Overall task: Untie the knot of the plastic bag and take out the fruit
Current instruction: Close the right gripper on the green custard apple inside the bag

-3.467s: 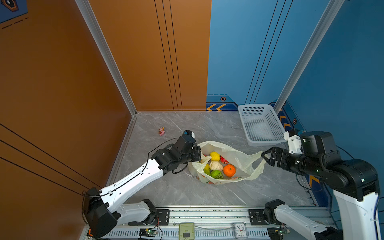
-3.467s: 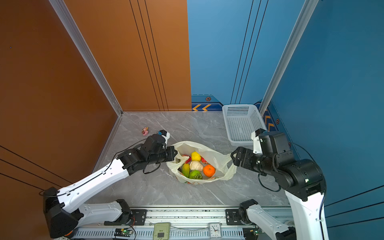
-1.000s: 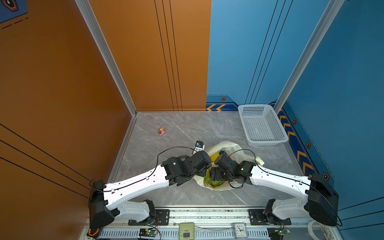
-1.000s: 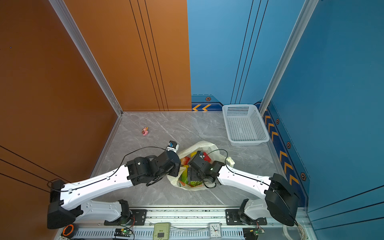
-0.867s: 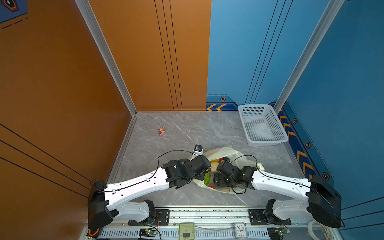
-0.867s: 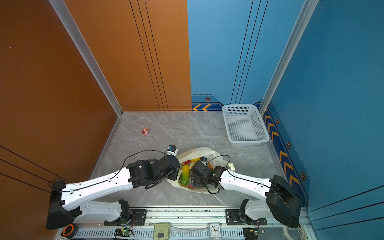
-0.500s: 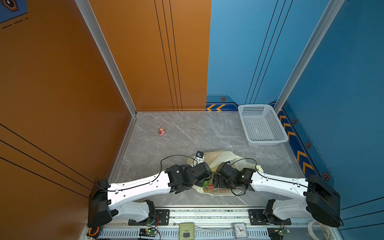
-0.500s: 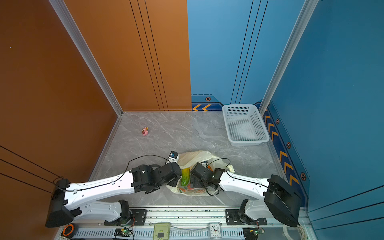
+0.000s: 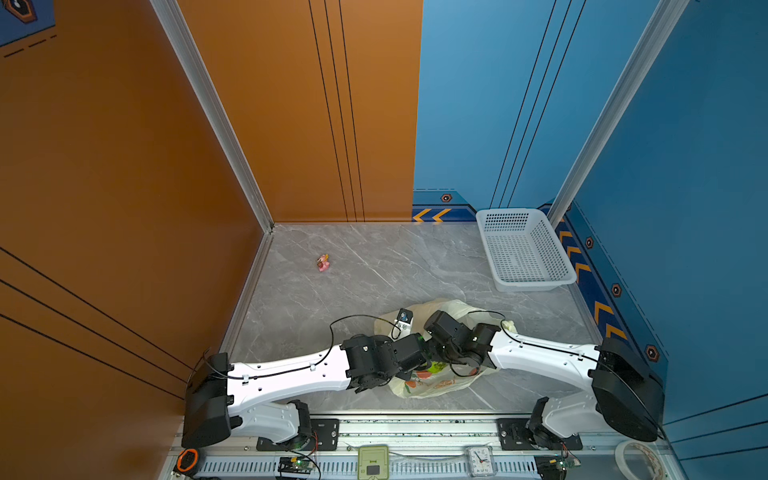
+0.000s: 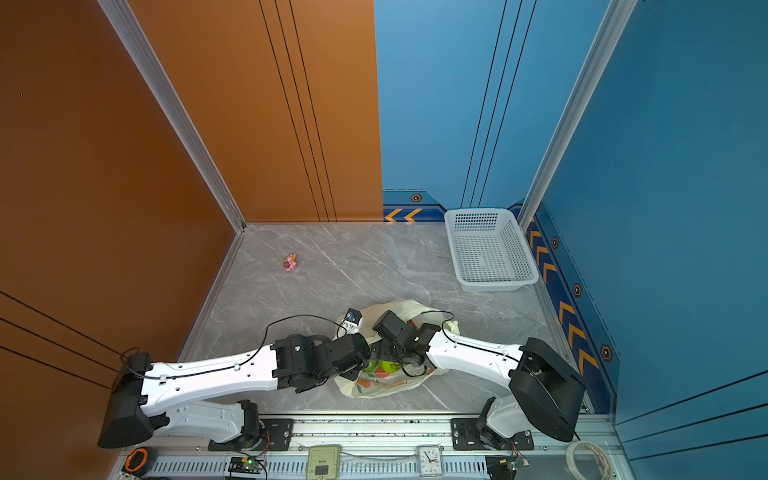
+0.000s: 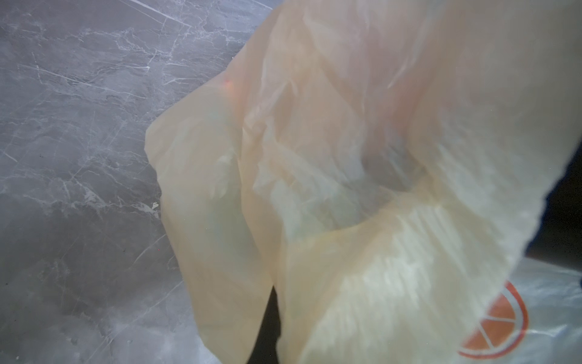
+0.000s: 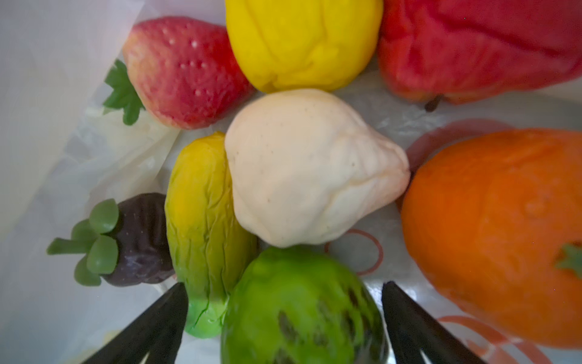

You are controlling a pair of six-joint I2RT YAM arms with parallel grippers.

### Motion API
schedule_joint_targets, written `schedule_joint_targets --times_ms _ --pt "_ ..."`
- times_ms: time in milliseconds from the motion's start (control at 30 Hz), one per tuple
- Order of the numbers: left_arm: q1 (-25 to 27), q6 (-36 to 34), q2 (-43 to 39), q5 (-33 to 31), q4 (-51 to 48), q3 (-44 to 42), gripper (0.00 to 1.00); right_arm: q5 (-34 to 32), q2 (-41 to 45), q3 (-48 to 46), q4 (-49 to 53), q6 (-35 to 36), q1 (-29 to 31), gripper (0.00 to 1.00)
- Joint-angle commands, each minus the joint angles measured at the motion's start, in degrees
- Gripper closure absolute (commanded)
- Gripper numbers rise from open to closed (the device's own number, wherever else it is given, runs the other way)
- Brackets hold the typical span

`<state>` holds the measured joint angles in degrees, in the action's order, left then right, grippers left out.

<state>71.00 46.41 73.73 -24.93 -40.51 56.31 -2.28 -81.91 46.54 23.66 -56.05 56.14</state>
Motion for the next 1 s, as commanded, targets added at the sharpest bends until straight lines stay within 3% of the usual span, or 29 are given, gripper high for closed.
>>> schedule_joint_targets --times_ms 0,200,333,467,633,967 --pt "0.8 2.2 -0.9 -2.9 -0.6 -0.9 1.00 1.4 1.4 0.3 4.5 -1.5 1.6 0.03" --pt "0.1 4.0 -2.8 -4.5 1.1 -2.0 1.00 0.8 -2.7 0.3 2.5 -0.3 1.3 0.04" --pt "-1.2 4.4 -4.1 -4.9 2.0 -2.6 1.00 1.8 -5.6 1.1 0.8 0.2 1.0 0.11" --pt "-2.5 4.0 -4.6 -4.4 2.9 -2.9 1.00 2.1 -4.9 0.7 0.8 -0.1 1.6 0.31" --pt "-3.5 3.8 -4.8 -3.6 4.7 -3.5 1.00 1.5 -0.9 1.0 3.7 -0.4 2.5 0.46" --pt "-8.0 4.2 -5.7 -1.7 5.7 -2.6 1.00 3.0 9.2 2.5 10.3 1.5 5.8 0.50"
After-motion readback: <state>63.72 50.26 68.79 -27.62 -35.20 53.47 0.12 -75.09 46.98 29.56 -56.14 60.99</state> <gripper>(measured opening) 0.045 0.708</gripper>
